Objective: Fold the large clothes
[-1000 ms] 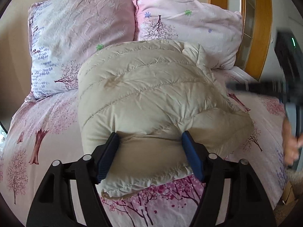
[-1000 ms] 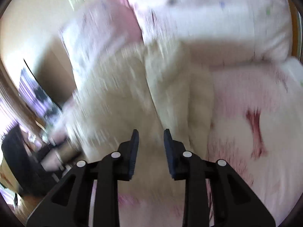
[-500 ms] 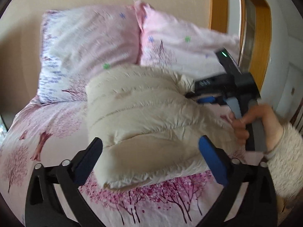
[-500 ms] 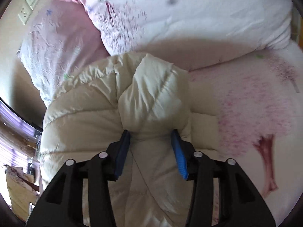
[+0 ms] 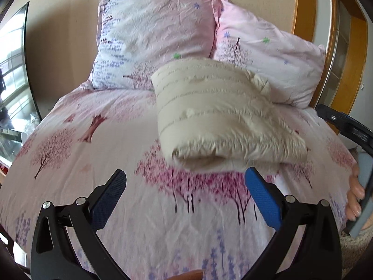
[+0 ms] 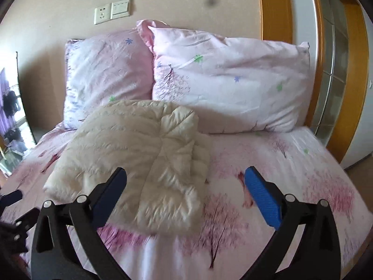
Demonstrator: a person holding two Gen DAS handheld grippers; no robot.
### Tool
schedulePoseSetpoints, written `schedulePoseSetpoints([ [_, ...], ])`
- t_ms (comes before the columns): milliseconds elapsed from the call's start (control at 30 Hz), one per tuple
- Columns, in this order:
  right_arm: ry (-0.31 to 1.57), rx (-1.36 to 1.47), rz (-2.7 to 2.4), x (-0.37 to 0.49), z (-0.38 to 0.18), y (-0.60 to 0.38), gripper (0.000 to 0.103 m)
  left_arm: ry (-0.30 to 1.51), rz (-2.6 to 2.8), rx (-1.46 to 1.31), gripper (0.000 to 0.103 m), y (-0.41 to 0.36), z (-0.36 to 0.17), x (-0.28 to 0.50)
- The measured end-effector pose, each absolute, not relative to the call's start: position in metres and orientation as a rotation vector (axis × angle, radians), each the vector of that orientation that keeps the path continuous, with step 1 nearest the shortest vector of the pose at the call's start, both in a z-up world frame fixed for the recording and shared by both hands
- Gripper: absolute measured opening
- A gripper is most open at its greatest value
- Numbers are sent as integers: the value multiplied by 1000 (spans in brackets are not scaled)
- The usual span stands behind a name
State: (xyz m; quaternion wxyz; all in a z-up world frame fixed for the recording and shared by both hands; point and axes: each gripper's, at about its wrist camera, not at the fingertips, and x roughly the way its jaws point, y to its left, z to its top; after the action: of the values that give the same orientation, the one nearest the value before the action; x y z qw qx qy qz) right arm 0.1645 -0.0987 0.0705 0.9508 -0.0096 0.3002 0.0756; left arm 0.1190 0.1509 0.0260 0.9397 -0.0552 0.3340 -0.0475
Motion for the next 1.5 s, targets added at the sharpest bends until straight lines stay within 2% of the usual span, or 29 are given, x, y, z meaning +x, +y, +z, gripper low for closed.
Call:
schedulePoseSetpoints([
  [200, 785, 44, 236, 143, 47, -108, 101, 788, -104, -93, 102, 146, 16, 112],
  [467, 833, -34, 198, 124, 31, -96, 101, 876, -84, -61, 102, 139, 7, 113],
  [667, 961, -86, 194, 127, 11, -84, 101, 960, -76, -72, 102, 140, -5, 124],
  [1500, 1023, -110, 175, 133, -5, -78, 101, 1008, -82, -72, 102, 138, -6, 127],
])
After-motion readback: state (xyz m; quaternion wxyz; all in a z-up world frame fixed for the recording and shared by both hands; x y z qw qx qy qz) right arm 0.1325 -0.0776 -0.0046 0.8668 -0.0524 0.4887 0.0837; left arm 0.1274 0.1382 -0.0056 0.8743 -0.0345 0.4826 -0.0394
